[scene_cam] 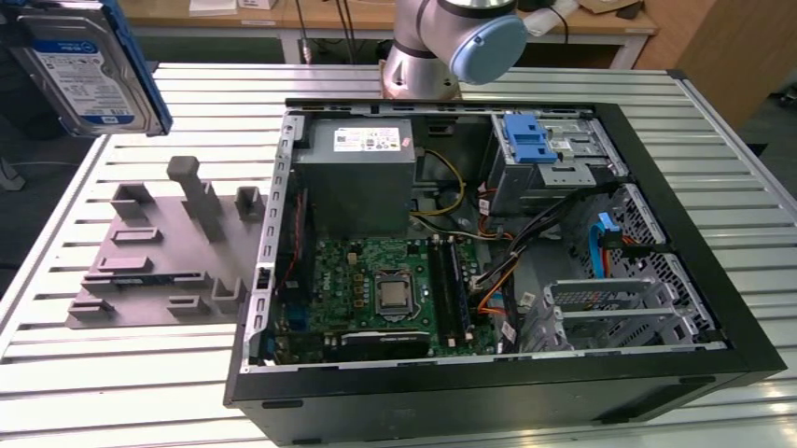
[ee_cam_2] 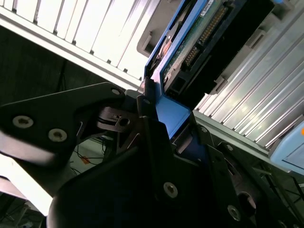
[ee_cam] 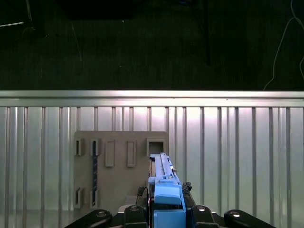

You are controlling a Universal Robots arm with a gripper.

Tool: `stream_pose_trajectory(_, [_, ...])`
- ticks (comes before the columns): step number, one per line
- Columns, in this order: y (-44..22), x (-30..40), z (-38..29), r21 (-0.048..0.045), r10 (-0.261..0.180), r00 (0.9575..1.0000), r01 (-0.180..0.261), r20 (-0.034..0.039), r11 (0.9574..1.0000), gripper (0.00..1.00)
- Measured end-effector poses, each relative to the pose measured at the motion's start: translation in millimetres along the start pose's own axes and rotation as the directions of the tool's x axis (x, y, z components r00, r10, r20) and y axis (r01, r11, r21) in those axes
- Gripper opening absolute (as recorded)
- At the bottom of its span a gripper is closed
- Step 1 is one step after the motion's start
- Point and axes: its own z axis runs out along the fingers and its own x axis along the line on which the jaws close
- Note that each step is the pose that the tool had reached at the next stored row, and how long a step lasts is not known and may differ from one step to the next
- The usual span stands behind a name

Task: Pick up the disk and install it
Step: 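Pick up the disk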

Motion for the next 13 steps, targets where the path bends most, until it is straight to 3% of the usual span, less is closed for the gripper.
stream_pose_trajectory(13, [0.1, -0.1, -7.2, 0.0001, 0.0, 1.0, 0.0, 0.0, 1.0, 0.36])
